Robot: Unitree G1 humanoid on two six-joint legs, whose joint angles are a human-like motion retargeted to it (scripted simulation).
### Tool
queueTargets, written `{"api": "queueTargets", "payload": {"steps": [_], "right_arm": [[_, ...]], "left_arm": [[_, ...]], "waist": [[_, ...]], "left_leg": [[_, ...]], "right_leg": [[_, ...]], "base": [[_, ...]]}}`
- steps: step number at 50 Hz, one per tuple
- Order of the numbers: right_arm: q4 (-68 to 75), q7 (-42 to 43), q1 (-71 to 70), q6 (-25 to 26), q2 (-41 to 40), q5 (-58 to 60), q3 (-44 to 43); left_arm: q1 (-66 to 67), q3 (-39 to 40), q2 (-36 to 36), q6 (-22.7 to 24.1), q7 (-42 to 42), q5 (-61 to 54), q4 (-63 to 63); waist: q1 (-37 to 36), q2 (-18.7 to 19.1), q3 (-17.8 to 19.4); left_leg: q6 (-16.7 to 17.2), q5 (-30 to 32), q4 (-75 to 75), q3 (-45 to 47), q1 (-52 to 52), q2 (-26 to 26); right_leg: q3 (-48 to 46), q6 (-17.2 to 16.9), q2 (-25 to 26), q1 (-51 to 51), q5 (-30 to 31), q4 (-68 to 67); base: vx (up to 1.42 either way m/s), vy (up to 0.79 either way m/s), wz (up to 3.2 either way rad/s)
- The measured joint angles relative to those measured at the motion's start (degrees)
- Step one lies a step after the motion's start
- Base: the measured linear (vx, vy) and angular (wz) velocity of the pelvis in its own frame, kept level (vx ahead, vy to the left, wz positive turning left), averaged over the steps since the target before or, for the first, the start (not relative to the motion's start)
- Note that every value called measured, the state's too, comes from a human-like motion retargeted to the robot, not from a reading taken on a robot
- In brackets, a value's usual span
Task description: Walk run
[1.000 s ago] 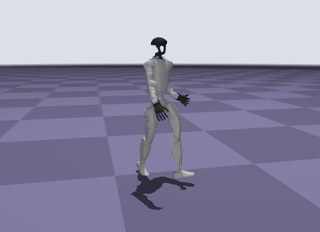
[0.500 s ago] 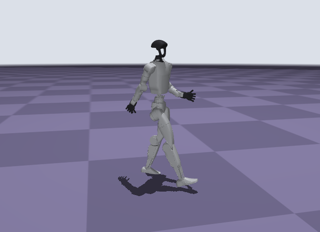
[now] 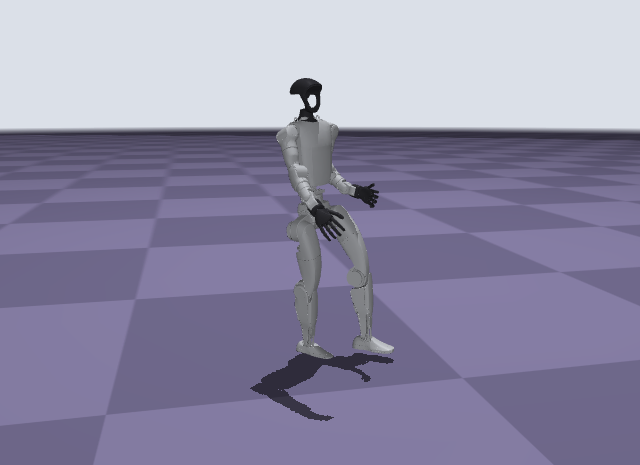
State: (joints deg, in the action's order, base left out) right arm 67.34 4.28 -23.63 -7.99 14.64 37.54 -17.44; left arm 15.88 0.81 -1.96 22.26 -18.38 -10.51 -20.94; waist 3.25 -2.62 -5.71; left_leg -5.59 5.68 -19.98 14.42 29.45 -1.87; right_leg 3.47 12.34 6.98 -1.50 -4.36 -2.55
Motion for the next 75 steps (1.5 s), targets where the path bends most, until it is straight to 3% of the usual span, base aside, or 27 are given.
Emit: {"api": "queueTargets", "payload": {"steps": [2, 5, 8, 12, 15, 17, 19, 21, 27, 32, 35, 37, 40, 43, 45, 52, 58, 60, 62, 63, 65, 67, 68, 70, 71, 72, 75], "right_arm": [[-1.55, 2.47, -1.40, -2.32, 0.67, 0.25, 0.21], [-0.64, 7.54, -1.59, -3.98, 0.69, 0.08, -0.09], [2.28, 7.83, 2.00, -2.41, -0.74, -0.48, -1.82], [8.38, 0.84, 11.82, 1.31, -5.03, -0.11, -3.89], [17.29, -2.14, 18.10, 3.70, -8.00, 0.68, -2.46], [24.57, -1.96, 21.80, 5.43, -9.41, 0.97, -1.40], [29.29, -4.07, 26.58, 7.92, -9.82, 2.67, -1.52], [30.07, -8.73, 32.80, 10.45, -10.39, 5.48, -1.90], [30.07, -21.10, 49.75, 11.45, -10.09, 12.36, -5.29], [30.07, -17.79, 56.25, 13.55, -10.19, 9.48, -7.47], [30.07, -12.66, 56.53, 12.38, -10.73, 4.98, -9.46], [30.07, -10.40, 54.53, 11.24, -11.18, 1.87, -11.13], [30.07, -9.14, 47.34, 7.65, -11.16, -3.36, -12.88], [30.06, -9.85, 36.33, 3.21, -10.25, -5.78, -15.91], [26.31, -10.66, 28.81, 1.36, -10.14, -8.09, -16.11], [4.00, -5.51, 12.25, -1.15, -8.15, -3.57, -6.73], [-4.46, -0.05, 3.42, -3.90, -1.71, -2.02, -3.75], [-4.95, 1.53, 2.24, -4.26, -0.24, -2.99, -4.10], [-4.16, 2.66, 2.48, -4.44, -0.34, -4.02, -5.13], [-3.36, 3.19, 3.15, -4.36, -0.54, -4.83, -5.69], [-0.74, 3.86, 5.10, -3.76, -1.52, -6.92, -6.71], [3.72, 2.67, 7.86, -2.52, -3.21, -8.10, -7.22], [6.43, 1.23, 9.43, -1.82, -4.28, -7.44, -7.77], [12.43, -1.04, 11.70, 0.14, -6.72, -4.91, -7.55], [15.80, -0.86, 12.63, 1.05, -7.64, -4.42, -7.02], [19.15, -0.48, 13.87, 1.65, -8.58, -4.08, -6.59], [27.92, 0.07, 20.70, 0.95, -10.56, -3.71, -5.11]], "left_arm": [[-0.26, 0.26, -0.12, 0.11, 0.00, 0.47, -0.18], [-0.71, 0.40, -0.49, 0.45, 0.51, 0.66, -0.93], [-0.91, 0.53, -0.89, 0.38, -1.12, 0.97, -1.52], [-0.36, 0.73, -0.83, 0.86, -3.36, 2.09, -1.67], [-2.41, 1.33, 0.31, 0.47, -3.78, 0.30, -2.81], [-4.32, 0.65, 1.39, -0.22, -2.86, -1.25, -4.01], [-6.19, -0.51, 2.09, -0.47, -1.35, -2.05, -4.97], [-7.36, -1.86, 2.59, -0.09, 0.24, -1.99, -4.57], [-7.91, -5.64, 4.06, 1.99, 0.18, -2.19, 1.75], [-8.88, -5.63, 5.96, 1.74, -2.88, -5.20, 2.84], [-7.89, -6.14, 5.37, 1.56, -2.24, -5.54, 1.11], [-6.51, -6.23, 4.32, 1.33, -1.28, -5.16, 0.11], [-4.07, -5.04, 1.64, 1.70, -1.15, -3.83, -0.74], [-2.08, -5.27, -0.08, 1.67, 0.88, -4.42, -1.31], [-2.24, -4.46, -1.22, 1.37, 0.63, -5.31, -2.21], [-0.40, -0.67, 1.43, 1.21, -1.59, -3.77, -0.78], [0.00, 0.06, 3.87, 1.22, -3.30, -1.09, 1.78], [-0.21, -0.65, 4.04, 1.34, -2.94, -1.11, 1.87], [-0.56, -0.91, 4.37, 1.32, -2.93, -1.08, 1.43], [-0.68, -1.06, 4.38, 1.23, -3.09, -0.93, 1.19], [-0.74, -1.11, 4.29, 1.14, -3.61, -0.03, 0.90], [0.46, -1.02, 3.79, 1.58, -3.79, 1.45, 1.08], [1.22, -0.90, 3.51, 1.84, -3.79, 1.85, 1.12], [0.78, 0.66, 3.19, 1.70, -4.24, 0.96, 0.24], [-0.64, 0.97, 3.44, 1.02, -4.44, -0.22, -0.79], [-1.97, 0.93, 3.80, 0.45, -4.31, -1.19, -1.86], [-5.42, -1.43, 4.71, 0.05, -0.21, -2.06, -5.29]], "waist": [[-1.65, -0.09, 0.21], [-2.47, -1.10, 0.07], [-4.71, -1.93, -0.54], [-5.76, -3.44, -2.47], [-0.43, -7.15, 0.30], [-1.59, -2.71, 0.22], [0.19, 0.39, 0.91], [4.23, 2.32, 1.97], [12.77, 5.41, 3.27], [13.73, 4.10, 3.16], [13.62, 6.03, 1.36], [15.19, 6.23, 0.02], [16.33, 4.04, -1.01], [13.96, 4.04, 1.38], [14.02, 0.08, -0.67], [7.19, -4.23, -0.51], [-3.39, -2.78, 0.89], [-4.92, -3.14, 1.20], [-4.94, -2.74, 1.23], [-5.24, -2.90, 1.20], [-7.00, -2.94, 0.39], [-9.96, -3.86, -0.43], [-8.36, -5.40, -0.68], [-4.56, -8.79, 0.87], [-3.75, -8.86, 1.54], [-3.00, -7.79, 1.89], [-1.09, -0.09, 1.71]], "left_leg": [[-1.30, -3.24, 11.22, 0.75, 0.76, 1.69], [3.40, -7.80, 21.38, -4.55, 1.18, 5.64], [4.77, -8.25, 14.45, -3.14, 0.59, 3.45], [0.97, -1.46, 9.22, -7.66, -2.12, 4.94], [0.54, -8.11, 2.16, -10.85, -5.07, 9.92], [0.96, -9.19, 5.67, -5.05, -10.47, 1.40], [1.55, -10.38, 8.09, -6.61, -14.71, -0.51], [2.38, -10.69, 10.52, -8.63, -18.13, -0.70], [3.73, -14.38, 16.54, -10.65, -27.86, 1.02], [7.28, -16.92, 17.31, -7.10, -35.44, 2.06], [12.14, -10.60, 14.61, -6.69, -37.12, -0.82], [17.29, -0.22, 10.49, -9.77, -37.19, -1.91], [20.59, 21.80, -1.88, -13.50, -34.18, 1.10], [20.57, 24.32, -31.93, -15.95, -24.73, 0.12], [20.50, 23.55, -32.06, -17.12, -20.85, 6.31], [5.52, 3.32, -25.68, -7.49, -3.73, 1.80], [-0.16, -1.76, 10.51, -0.48, -0.23, 1.18], [1.47, -5.67, 18.13, -5.48, 1.10, 4.91], [10.75, -7.94, 21.02, -8.73, 1.22, 5.86], [10.11, -7.47, 19.46, -8.74, 1.05, 5.77], [8.24, -6.99, 15.04, -8.43, 0.43, 4.75], [8.13, 0.02, 11.66, -6.53, -0.87, 3.57], [5.82, -1.73, 9.10, -11.38, -1.57, 6.22], [5.01, -6.07, 3.68, -18.53, -2.29, 12.62], [5.06, -8.09, 2.14, -11.01, -4.29, 9.34], [5.06, -9.53, 2.01, -5.94, -6.68, 5.82], [4.64, -10.50, 7.83, -6.55, -14.39, -1.48]], "right_leg": [[1.49, 0.79, 1.31, -2.91, -0.98, -0.27], [-1.47, 0.01, 1.16, -7.11, -0.12, -0.96], [-0.60, -3.89, 1.74, -9.75, 7.27, -4.72], [-3.67, -15.81, 1.35, -8.49, 31.06, -17.78], [-4.44, -25.09, 0.85, 1.31, 34.36, -46.84], [-6.88, -21.36, 4.20, 5.26, 33.50, -45.81], [-8.73, -17.55, 6.48, 10.90, 28.34, -45.89], [-9.66, -17.92, 5.56, 16.75, 22.64, -45.16], [-15.57, -15.99, -9.51, 29.25, 12.52, -25.66], [-18.75, -14.99, -17.08, 33.18, 9.64, -2.63], [-24.21, -7.83, -15.17, 32.17, 10.47, 0.37], [-28.31, -6.60, -15.39, 30.90, 12.41, -3.10], [-12.91, -3.57, -14.15, 31.12, 10.54, -8.80], [-16.38, -1.01, -9.44, 24.61, 5.87, -11.76], [-13.46, -0.30, -10.54, 21.11, 5.98, -7.94], [-2.82, 2.66, -3.27, 9.67, 5.16, -2.37], [6.41, 2.66, 1.89, -0.76, 3.32, -1.54], [5.06, 2.66, 1.76, -4.42, 4.43, -1.36], [3.43, 2.25, 3.92, -7.56, 7.71, -1.86], [3.02, 1.02, 4.21, -8.63, 10.13, -2.92], [1.85, -3.07, 4.61, -10.04, 18.60, -5.87], [1.39, -11.72, 3.62, -9.99, 30.30, -13.12], [0.32, -16.60, 2.65, -7.68, 33.35, -20.91], [-1.06, -25.01, 0.89, -1.10, 34.36, -41.57], [-1.81, -26.21, 0.67, 1.59, 34.36, -47.59], [-2.81, -25.95, 1.85, 4.18, 34.36, -50.64], [-8.98, -16.33, 7.49, 11.75, 31.27, -44.96]], "base": [[1.20, -0.32, -0.84], [1.04, -0.23, -0.46], [1.32, -0.18, -0.73], [1.43, -0.19, -0.44], [1.06, -0.35, 0.52], [1.00, -0.37, -0.68], [0.95, -0.33, 0.14], [0.95, -0.30, 1.14], [0.88, -0.29, 0.55], [0.96, -0.61, -0.45], [0.91, -0.58, -0.36], [1.12, -0.81, 0.12], [1.07, -0.73, -0.52], [1.02, -0.66, -1.85], [0.69, -0.67, -1.29], [0.87, -0.49, -2.07], [1.04, -0.17, -2.06], [1.41, -0.23, -0.91], [1.56, -0.32, -0.47], [1.30, -0.23, -0.66], [1.13, -0.17, -1.28], [1.37, -0.13, -1.58], [1.46, -0.14, -0.48], [1.31, -0.25, -0.08], [1.18, -0.36, -0.33], [1.14, -0.33, -0.42], [0.86, -0.19, -0.16]]}}
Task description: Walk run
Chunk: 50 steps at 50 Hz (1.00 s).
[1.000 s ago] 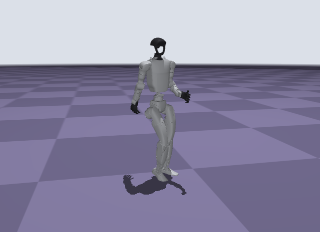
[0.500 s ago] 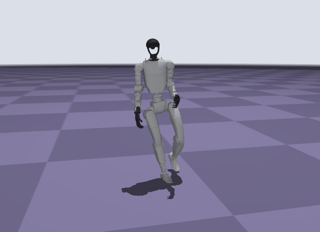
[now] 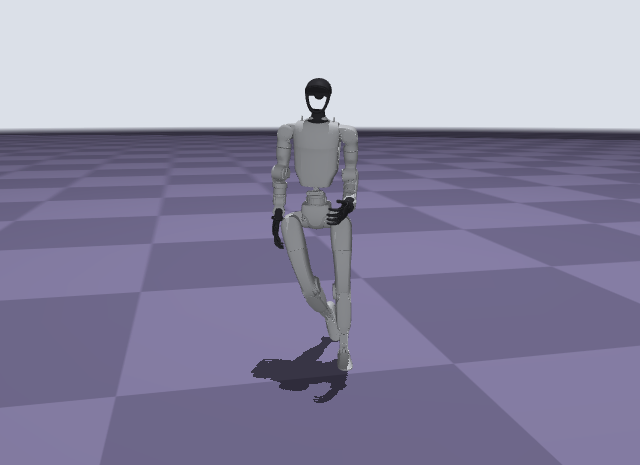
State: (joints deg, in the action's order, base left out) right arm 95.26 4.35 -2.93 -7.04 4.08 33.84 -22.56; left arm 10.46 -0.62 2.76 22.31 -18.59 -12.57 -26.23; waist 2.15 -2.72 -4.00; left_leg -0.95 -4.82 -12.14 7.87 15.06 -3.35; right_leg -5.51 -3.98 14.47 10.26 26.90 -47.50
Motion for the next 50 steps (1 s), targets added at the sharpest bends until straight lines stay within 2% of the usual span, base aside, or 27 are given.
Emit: {"api": "queueTargets", "payload": {"steps": [3, 5, 10, 12, 13, 15, 17, 18, 20, 22, 23, 25, 26, 27, 28, 30, 32, 35, 38, 40, 43, 45, 47, 50], "right_arm": [[2.14, -4.58, 9.32, 1.57, -0.83, 2.28, 3.24], [2.14, -6.62, 15.91, 3.53, -0.82, 6.36, 3.24], [2.14, -10.23, 29.26, 8.23, 0.25, 12.68, 0.57], [2.14, -10.86, 32.65, 10.35, 0.20, 11.72, -0.66], [2.14, -10.87, 34.05, 11.21, 0.04, 10.83, -1.46], [2.14, -10.72, 36.38, 12.20, -0.62, 8.30, -3.64], [2.14, -11.08, 37.19, 12.67, -1.48, 4.93, -5.91], [2.14, -11.45, 37.09, 12.71, -1.85, 3.20, -7.11], [2.14, -12.12, 35.75, 12.02, -2.49, -0.48, -9.18], [2.14, -12.71, 31.67, 10.47, -2.54, -5.37, -10.88], [2.14, -13.05, 28.91, 9.55, -2.47, -8.09, -11.63], [2.14, -13.92, 21.54, 8.23, -1.44, -14.18, -12.42], [2.14, -13.89, 17.37, 7.07, -0.66, -16.51, -12.91], [1.61, -13.71, 13.21, 5.85, -0.13, -18.54, -13.28], [0.01, -13.22, 9.07, 4.51, -0.10, -19.97, -13.41], [-5.87, -11.59, 2.75, 1.58, -0.63, -20.73, -11.54], [-12.16, -9.88, -2.52, -0.64, -0.25, -18.25, -8.21], [-19.32, -8.51, -9.86, -2.91, 1.83, -10.55, -4.41], [-23.79, -6.82, -15.95, -4.40, 4.89, -4.42, -0.87], [-25.88, -5.04, -18.92, -4.87, 7.01, -2.33, 1.30], [-27.73, -2.13, -20.68, -5.41, 9.09, -0.29, 1.95], [-27.76, 0.02, -20.05, -5.73, 9.60, 0.19, 1.03], [-25.75, 1.74, -18.18, -5.44, 9.33, -0.94, 0.10], [-19.91, 0.66, -13.71, -3.63, 7.61, -1.66, -1.90]], "left_arm": [[-1.98, -3.06, 0.23, 0.18, 6.28, 0.39, 0.12], [-2.24, -4.60, 0.30, 0.97, 7.84, 0.80, 2.06], [-3.89, -4.96, 0.48, 1.58, 2.68, -1.40, 6.85], [-4.47, -4.50, 1.01, 1.56, 0.45, -3.29, 7.51], [-4.51, -4.23, 1.21, 1.59, -0.35, -4.05, 7.56], [-4.12, -4.32, 1.10, 1.76, -0.90, -4.64, 7.05], [-3.21, -4.75, 0.48, 1.65, -0.29, -4.31, 6.01], [-2.47, -5.05, 0.01, 1.50, 0.29, -4.00, 5.50], [-0.38, -5.42, -1.16, 1.58, 1.38, -3.30, 4.78], [1.61, -5.31, -2.46, 1.71, 1.87, -2.70, 4.57], [2.55, -5.46, -2.94, 1.73, 2.21, -2.54, 4.73], [3.34, -5.15, -3.60, 1.65, 2.60, -2.69, 4.66], [3.70, -4.88, -4.06, 1.62, 2.51, -2.85, 4.60], [3.94, -4.50, -4.39, 1.60, 2.40, -3.01, 4.52], [3.97, -3.88, -4.47, 1.59, 2.23, -3.18, 4.42], [4.50, -2.82, -4.24, 1.67, 2.00, -3.20, 4.60], [4.97, -1.71, -3.31, 2.08, 1.36, -2.64, 5.27], [5.73, 0.13, -1.49, 2.68, -0.44, -1.23, 6.43], [6.29, 1.40, -0.31, 3.01, -1.28, -0.34, 7.01], [6.71, 1.59, -0.08, 3.44, -0.50, -0.13, 7.26], [6.49, 1.39, -0.45, 4.15, 1.67, 0.20, 6.85], [5.75, 1.44, -1.12, 3.92, 2.30, 0.60, 5.97], [5.56, 1.78, -2.18, 3.60, 2.15, 1.31, 5.37], [7.00, 2.02, -3.47, 4.18, 1.88, 1.43, 5.20]], "waist": [[7.36, 2.86, 1.75], [10.73, 4.43, 2.13], [15.08, 4.02, 3.24], [15.54, 4.02, 2.72], [14.92, 4.33, 2.02], [14.90, 5.63, 0.95], [16.25, 6.93, -0.38], [16.87, 7.06, -1.28], [18.51, 6.89, -2.58], [17.06, 5.45, -3.12], [16.45, 5.95, -2.09], [15.13, 6.75, -0.44], [15.33, 4.73, -1.47], [15.65, 3.07, -2.27], [16.22, 2.16, -2.61], [15.77, 1.12, -2.73], [12.19, -0.37, -2.37], [7.06, -1.53, -1.69], [2.91, -0.62, -0.93], [2.21, -0.16, -0.63], [2.80, -0.34, -0.69], [2.76, -0.09, -1.29], [-0.42, -1.43, -2.82], [-5.09, -3.13, -4.18]], "left_leg": [[0.65, 0.01, 3.47, -4.46, -4.75, 0.05], [0.50, -0.97, 5.98, -5.09, -8.10, 0.35], [0.38, -5.94, 9.82, -2.92, -18.02, 4.70], [1.53, -7.51, 10.08, -1.54, -20.70, 5.11], [2.35, -7.65, 10.03, -0.16, -21.57, 4.82], [4.39, -5.63, 8.74, 0.56, -23.19, 3.47], [7.82, 0.70, 6.12, -0.97, -24.07, 2.10], [10.04, 5.79, 4.43, -2.17, -24.33, 1.73], [13.34, 20.37, -0.92, -5.92, -24.41, 1.87], [15.65, 32.29, -12.61, -6.08, -21.04, 3.09], [15.87, 34.19, -23.64, -4.88, -17.44, 1.23], [15.95, 34.82, -40.84, -4.97, -11.35, -1.24], [15.89, 34.82, -39.65, -7.44, -9.67, 3.15], [15.42, 33.94, -39.13, -9.43, -7.64, 6.48], [14.13, 31.29, -39.91, -10.45, -4.91, 7.66], [9.67, 24.99, -40.69, -9.45, 0.67, 6.93], [5.12, 18.50, -38.36, -6.42, 6.31, 5.61], [-0.34, 12.54, -26.46, -1.19, 11.88, 1.55], [-3.37, 12.39, -7.38, 2.52, 13.37, 0.15], [-4.58, 8.26, 3.55, 5.00, 13.81, 1.94], [4.04, 2.43, 12.82, 3.05, 15.27, 5.62], [3.77, 1.45, 11.01, 6.45, 14.71, 5.93], [-2.08, 0.46, 6.30, 6.70, 14.70, 5.68], [-6.00, 6.81, 2.93, 5.74, 12.72, 6.20]], "right_leg": [[-2.92, -1.24, -3.51, 8.09, -8.68, 3.01], [-4.12, -1.26, -7.82, 12.67, -14.41, 8.45], [-10.32, 0.96, -21.80, 18.25, -17.13, 32.11], [-10.40, 1.50, -23.02, 20.60, -19.64, 41.21], [-9.39, 1.84, -21.92, 21.31, -20.82, 45.69], [-10.47, 5.06, -20.16, 21.10, -21.51, 50.73], [-14.04, 8.79, -19.82, 19.61, -20.77, 47.55], [-18.79, 8.05, -21.03, 19.00, -19.62, 45.65], [-13.01, 9.01, -20.01, 17.57, -16.93, 43.07], [-7.68, 11.36, -19.09, 15.72, -18.84, 39.77], [-5.27, 13.08, -16.14, 14.10, -20.77, 38.77], [-7.41, 14.24, -13.68, 10.01, -23.38, 37.51], [-5.74, 14.62, -14.90, 8.29, -23.65, 39.07], [-4.42, 15.01, -15.69, 6.67, -24.04, 40.36], [-3.80, 15.43, -15.62, 5.25, -24.64, 41.08], [-1.63, 16.17, -14.39, 2.05, -25.53, 42.60], [2.53, 17.23, -12.68, -0.77, -25.99, 43.72], [7.04, 18.76, -9.81, -5.26, -27.43, 44.69], [9.72, 18.98, -7.35, -10.53, -29.75, 45.23], [10.33, 18.98, -6.39, -13.80, -31.39, 45.14], [6.62, 18.28, -5.74, -18.11, -30.85, 44.83], [3.70, 15.51, -5.19, -20.04, -27.60, 43.80], [3.70, 11.06, -6.39, -20.96, -20.16, 41.53], [2.25, 1.30, -9.06, -21.47, -1.83, 34.34]], "base": [[0.98, -0.23, 1.02], [0.85, -0.13, 0.50], [0.89, -0.22, -0.18], [0.97, -0.45, -0.66], [1.05, -0.51, -0.87], [0.92, -0.42, -0.45], [1.29, -0.64, 0.25], [1.22, -0.62, 0.37], [1.16, -0.61, 0.10], [1.22, -0.62, -1.05], [1.24, -0.52, -1.43], [0.92, -0.33, -1.35], [0.76, -0.37, -0.88], [0.87, -0.51, -0.50], [0.93, -0.49, -0.60], [0.90, -0.42, -1.12], [0.97, -0.35, -2.01], [0.96, -0.28, -2.05], [1.08, -0.12, -1.49], [1.02, -0.06, -0.51], [1.22, -0.09, 0.27], [1.21, -0.07, 0.34], [1.20, -0.06, -0.88], [1.43, 0.02, -1.05]]}}
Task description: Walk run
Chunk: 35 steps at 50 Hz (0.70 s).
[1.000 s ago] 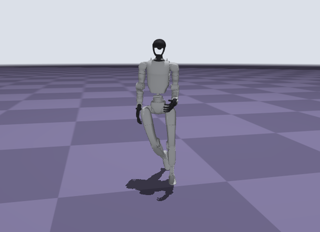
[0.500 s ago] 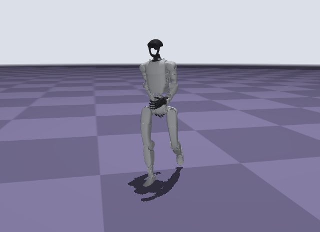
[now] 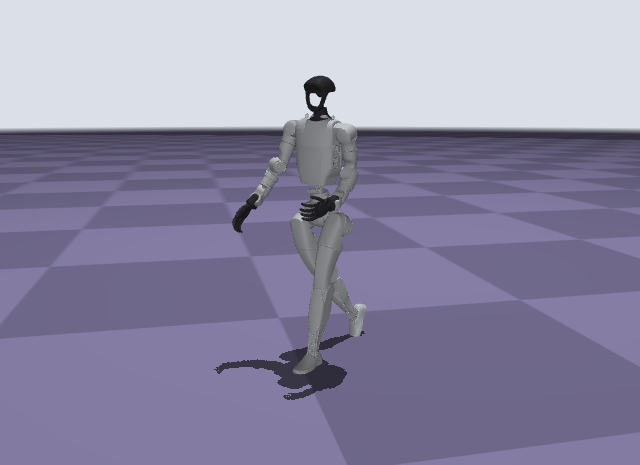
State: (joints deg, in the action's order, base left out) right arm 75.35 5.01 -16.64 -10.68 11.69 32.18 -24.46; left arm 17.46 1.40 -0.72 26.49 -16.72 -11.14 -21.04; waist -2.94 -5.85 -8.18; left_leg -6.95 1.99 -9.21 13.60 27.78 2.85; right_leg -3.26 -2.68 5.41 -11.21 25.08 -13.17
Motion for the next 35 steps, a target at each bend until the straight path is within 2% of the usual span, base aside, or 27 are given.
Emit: {"api": "queueTargets", "payload": {"steps": [2, 3, 4, 5, 6, 8, 10, 13, 17, 19, 21, 22, 23, 25, 26, 27, 28, 30, 32, 35], "right_arm": [[4.95, -1.95, 3.57, 1.68, -1.68, 1.13, -0.20], [7.67, -2.58, 4.96, 2.54, -2.17, 1.42, 0.17], [10.50, -3.07, 6.54, 3.35, -2.77, 1.56, 0.70], [13.38, -3.47, 8.21, 4.14, -3.43, 1.62, 1.30], [15.40, -3.81, 10.68, 4.88, -4.09, 2.79, 1.17], [18.81, -3.90, 16.02, 6.25, -5.29, 4.70, 1.60], [21.70, -3.58, 21.66, 6.89, -6.63, 5.78, 2.15], [22.05, -6.74, 31.34, 7.78, -9.15, 7.88, 2.54], [22.05, -13.23, 42.10, 9.33, -12.90, 10.98, 3.07], [22.05, -15.50, 45.68, 9.90, -14.36, 12.60, 2.70], [22.05, -17.76, 48.02, 10.40, -15.26, 13.95, 2.14], [22.05, -18.83, 48.71, 10.75, -15.43, 14.23, 1.84], [22.05, -19.60, 49.05, 11.27, -15.37, 14.05, 1.59], [22.05, -20.18, 48.30, 12.84, -14.54, 13.20, 1.51], [22.05, -19.30, 47.20, 13.46, -13.80, 12.67, 1.21], [22.05, -18.15, 45.85, 13.92, -13.02, 12.08, 0.88], [22.05, -16.48, 44.02, 14.09, -12.14, 11.35, 0.47], [22.05, -13.43, 39.43, 13.47, -10.25, 8.86, -0.62], [22.05, -12.08, 32.79, 12.79, -7.61, 5.40, -0.75], [20.94, -10.24, 21.12, 13.15, -3.64, 1.60, -2.99]], "left_arm": [[-0.10, 0.54, 0.04, -0.55, -0.17, -1.92, -0.73], [-1.14, 0.83, 0.37, -1.19, -0.29, -3.04, -1.29], [-2.03, 0.73, 0.92, -1.66, -0.23, -3.75, -1.76], [-2.85, 0.45, 1.60, -2.04, -0.09, -4.27, -2.20], [-3.62, -0.16, 2.22, -2.21, 0.63, -4.41, -2.48], [-5.33, -1.26, 3.00, -2.65, 2.42, -4.46, -3.01], [-6.80, -2.55, 3.54, -2.83, 3.95, -4.28, -2.83], [-7.95, -4.40, 4.11, -2.06, 4.20, -4.21, -0.44], [-9.63, -4.71, 4.99, -1.64, 1.60, -4.97, 2.74], [-10.44, -4.60, 5.55, -1.66, 0.40, -5.63, 3.38], [-10.82, -4.44, 5.94, -1.40, -0.49, -6.24, 3.07], [-10.72, -4.44, 5.90, -1.22, -0.76, -6.39, 2.62], [-10.22, -4.56, 5.56, -1.13, -0.77, -6.34, 2.11], [-8.51, -4.27, 4.59, -1.26, -0.53, -6.12, 1.17], [-7.11, -4.16, 4.08, -1.20, -0.41, -6.02, 0.92], [-5.72, -3.88, 3.52, -1.12, -0.51, -5.91, 0.65], [-4.38, -3.26, 2.86, -1.00, -1.01, -5.75, 0.32], [-2.15, -3.34, 1.24, -1.24, -1.78, -5.34, -0.57], [-1.84, -4.08, 0.60, -1.78, -0.95, -5.59, -1.51], [-2.78, -3.53, -0.13, -2.03, -1.24, -5.43, -3.36]], "waist": [[3.06, -1.37, 1.09], [5.02, -2.60, 2.28], [5.69, -1.42, 2.55], [5.71, 0.96, 2.35], [6.33, 3.67, 2.25], [7.41, 6.50, 2.73], [9.58, 8.12, 3.52], [13.95, 9.93, 4.01], [18.88, 8.42, 5.06], [20.35, 7.79, 5.90], [19.80, 8.22, 6.12], [19.36, 8.49, 6.02], [19.58, 8.35, 5.94], [19.96, 7.95, 4.73], [20.88, 7.38, 3.88], [21.71, 7.08, 3.10], [22.35, 7.34, 2.42], [22.85, 8.52, 2.47], [23.68, 8.85, 2.96], [23.57, 7.26, 2.53]], "left_leg": [[-2.12, -2.15, -5.02, -8.15, -0.42, 3.90], [-2.32, -4.58, -7.78, -7.90, -1.55, 6.07], [-2.37, -6.01, -7.83, -4.54, -4.09, 3.76], [-2.34, -6.95, -6.53, 0.37, -7.33, -0.79], [-2.15, -7.83, -5.00, -1.93, -9.71, -2.29], [-1.95, -9.08, -3.01, -6.36, -13.57, -2.20], [-1.45, -9.60, -1.20, -8.18, -17.08, -2.10], [-1.70, -10.97, 2.41, -12.37, -22.76, -0.37], [-2.46, -13.67, 4.40, -18.28, -29.84, 4.20], [-2.17, -14.99, 4.40, -20.77, -33.38, 4.84], [-0.93, -15.15, 4.19, -21.31, -36.14, 3.71], [0.05, -14.54, 3.71, -21.42, -37.31, 3.12], [1.24, -13.30, 2.69, -22.10, -38.59, 3.13], [4.45, -8.17, 0.06, -22.24, -39.85, 3.20], [6.33, -2.59, -2.36, -22.54, -40.03, 3.47], [8.54, 3.65, -5.40, -22.53, -39.73, 3.48], [11.41, 11.21, -9.68, -21.89, -38.44, 2.97], [16.82, 21.99, -23.36, -20.39, -33.21, 1.16], [16.44, 26.71, -37.40, -16.61, -25.99, -2.72], [10.09, 17.65, -46.69, -13.87, -16.83, -2.37]], "right_leg": [[1.58, -6.34, -0.27, 5.07, 4.92, -17.62], [1.65, -8.63, -0.80, 8.87, 4.92, -29.13], [1.44, -9.28, 0.93, 11.33, 4.92, -33.16], [1.10, -9.11, 3.80, 13.12, 4.92, -33.44], [-1.04, -6.95, 5.92, 15.39, 2.73, -32.05], [-2.67, -4.07, 6.86, 20.51, -2.23, -32.32], [-2.12, -3.12, 5.68, 25.57, -7.65, -31.58], [-3.55, -2.48, -1.24, 31.89, -14.50, -23.43], [-5.18, -3.31, -12.23, 35.84, -16.09, -3.61], [-1.61, -2.24, -14.06, 37.58, -19.49, 5.45], [6.35, -3.14, -12.90, 38.02, -23.04, 14.09], [9.55, -4.47, -12.17, 37.95, -24.24, 16.69], [8.43, -7.21, -12.53, 37.92, -25.12, 16.16], [6.75, -8.61, -12.68, 37.78, -26.21, 10.79], [-0.27, -10.14, -14.62, 37.48, -22.07, 8.70], [-2.03, -10.41, -15.09, 36.99, -19.30, 6.86], [6.73, -8.17, -12.62, 36.12, -19.26, 5.52], [7.93, -3.35, -11.19, 34.41, -21.28, 1.85], [4.31, -0.99, -10.80, 30.55, -24.09, 1.20], [-2.62, 0.72, -12.38, 25.36, -24.68, 3.21]], "base": [[1.32, 0.00, 0.64], [1.30, -0.04, 0.96], [1.17, -0.03, 0.60], [1.07, -0.01, 0.32], [1.11, -0.01, 0.39], [1.27, -0.04, 0.75], [1.02, -0.02, 1.27], [1.14, -0.09, 1.54], [1.05, -0.27, 1.40], [1.04, -0.42, 1.05], [0.89, -0.38, 0.34], [1.25, -0.54, 0.31], [1.37, -0.59, 0.55], [1.17, -0.51, 0.69], [1.04, -0.45, 0.84], [1.24, -0.55, 0.94], [1.29, -0.56, 0.87], [1.15, -0.45, 0.90], [1.14, -0.48, 1.09], [0.87, -0.39, 0.71]]}}
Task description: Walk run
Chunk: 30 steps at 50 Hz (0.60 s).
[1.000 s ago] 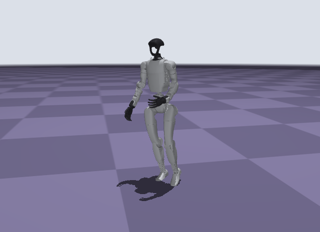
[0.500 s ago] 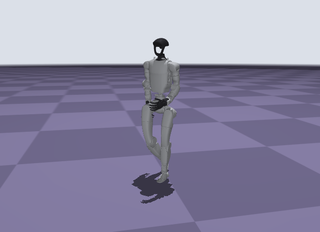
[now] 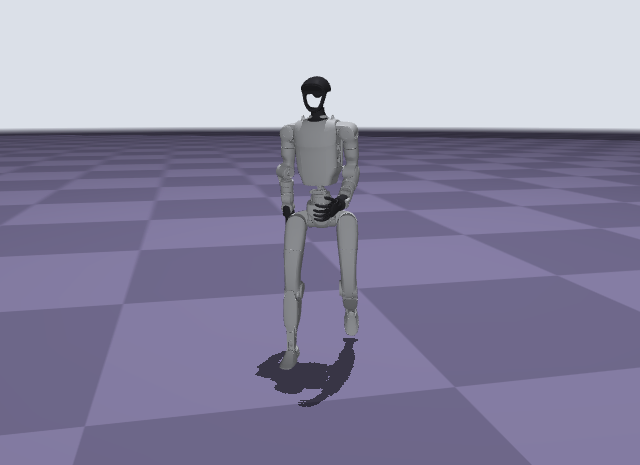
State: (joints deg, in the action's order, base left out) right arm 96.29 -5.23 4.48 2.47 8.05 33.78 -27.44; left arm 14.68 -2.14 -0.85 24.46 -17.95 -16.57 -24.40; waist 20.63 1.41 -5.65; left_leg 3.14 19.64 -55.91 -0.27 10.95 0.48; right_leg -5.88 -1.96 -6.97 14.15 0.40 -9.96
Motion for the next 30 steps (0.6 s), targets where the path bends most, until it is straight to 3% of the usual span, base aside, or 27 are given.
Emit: {"api": "queueTargets", "payload": {"steps": [2, 5, 11, 15, 17, 20, 22, 23, 24, 25, 27, 30], "right_arm": [[-5.00, 2.85, -5.85, -0.27, 1.36, 0.56, -4.65], [-12.54, 5.84, -14.44, -3.31, 4.09, -1.65, -8.46], [-22.34, 4.68, -26.06, -8.05, 14.12, -11.84, -4.25], [-26.46, 6.49, -29.16, -10.29, 18.85, -10.99, -4.82], [-27.50, 8.18, -28.82, -11.21, 19.30, -11.06, -4.30], [-27.25, 10.84, -27.09, -12.57, 17.47, -11.80, -3.56], [-25.89, 10.81, -25.26, -13.42, 14.31, -10.27, -4.34], [-24.96, 10.22, -24.17, -13.61, 12.58, -9.29, -4.66], [-23.59, 9.29, -23.02, -13.71, 11.20, -8.05, -5.08], [-22.00, 8.18, -21.83, -13.76, 10.00, -6.69, -5.56], [-17.82, 5.09, -18.17, -13.05, 7.57, -3.50, -6.54], [-11.55, 2.28, -10.76, -11.02, 4.92, -0.23, -5.52]], "left_arm": [[0.24, 0.38, -0.60, -0.53, -0.31, -0.14, -0.09], [0.08, -0.18, -0.22, -0.09, -0.30, -0.30, 1.04], [-1.48, -0.50, 2.36, 0.91, -1.12, 1.66, 3.54], [-2.13, -1.22, 2.30, 1.40, -0.74, 2.61, 3.36], [-1.58, -0.81, 1.56, 1.22, -0.62, 3.08, 2.50], [0.07, -0.09, 0.12, 0.83, 0.34, 3.10, 1.09], [0.67, 0.70, -0.28, 0.48, 0.62, 1.94, 0.52], [0.26, 1.25, -0.31, -0.01, 0.43, 1.23, 0.16], [-0.60, 1.70, -0.31, -0.51, 0.05, 0.70, -0.33], [-1.67, 2.10, -0.27, -1.02, -0.43, 0.27, -0.90], [-3.44, 1.57, 0.11, -1.25, -0.18, 0.16, -1.41], [-5.84, 0.37, 0.01, -1.33, 0.73, 0.17, -1.01]], "waist": [[-3.17, -1.13, 0.03], [-10.88, -3.30, 0.77], [-17.91, -2.61, 0.95], [-18.84, -3.62, -0.32], [-19.99, -5.00, -0.97], [-22.49, -5.40, -2.51], [-21.50, -4.90, -2.64], [-20.17, -4.46, -1.56], [-18.72, -4.23, -0.48], [-17.21, -4.10, 0.61], [-17.34, 1.38, 0.30], [-18.61, 3.39, 1.22]], "left_leg": [[-0.68, -3.92, 1.25, 1.91, 4.64, 3.26], [-2.64, -11.83, 6.20, 8.59, 12.73, 3.15], [-10.88, -18.72, 38.07, 16.25, 20.07, -0.77], [-10.75, -25.36, 55.49, 20.00, 19.87, 4.61], [-15.81, -22.85, 54.10, 25.10, 18.45, 4.11], [-16.97, -17.79, 49.84, 27.76, 16.62, 2.22], [-18.14, -20.57, 45.08, 18.09, 17.37, 2.94], [-18.14, -22.53, 42.03, 11.81, 17.77, 4.13], [-18.14, -24.06, 40.28, 11.65, 16.13, 4.42], [-18.14, -25.36, 39.16, 14.55, 13.47, 4.26], [-18.04, -25.62, 43.12, 13.67, 8.68, 0.65], [-17.40, -26.71, 44.19, 9.75, 4.70, 2.46]], "right_leg": [[4.56, 1.45, 2.55, -3.21, 0.27, 2.17], [1.94, 1.90, 1.92, -7.91, 1.72, 5.31], [-2.81, 3.51, 7.58, -16.77, -2.22, 8.77], [-6.29, 2.40, 8.78, -21.04, -3.41, 8.45], [-5.66, -0.23, 8.29, -22.49, 0.00, 6.22], [-7.16, -7.07, 7.56, -24.15, 13.64, 0.82], [-3.65, -11.34, 8.97, -22.54, 25.33, -6.77], [-0.19, -12.51, 10.92, -19.88, 28.53, -14.46], [2.06, -12.87, 12.61, -16.59, 29.60, -23.92], [3.69, -12.81, 14.17, -12.98, 29.60, -34.26], [4.53, -12.14, 19.66, -9.06, 27.99, -33.90], [7.19, -7.21, 18.92, -2.76, 17.84, -37.06]], "base": [[0.97, -0.33, -0.57], [0.86, -0.23, -1.08], [0.90, -0.22, 0.08], [1.06, -0.13, 0.72], [1.07, -0.10, 0.19], [1.31, -0.04, -0.42], [1.11, -0.08, 0.35], [1.20, -0.08, 1.27], [1.18, -0.10, 1.82], [0.95, 0.00, 1.73], [0.97, 0.14, 1.15], [0.86, 0.07, 1.27]]}}
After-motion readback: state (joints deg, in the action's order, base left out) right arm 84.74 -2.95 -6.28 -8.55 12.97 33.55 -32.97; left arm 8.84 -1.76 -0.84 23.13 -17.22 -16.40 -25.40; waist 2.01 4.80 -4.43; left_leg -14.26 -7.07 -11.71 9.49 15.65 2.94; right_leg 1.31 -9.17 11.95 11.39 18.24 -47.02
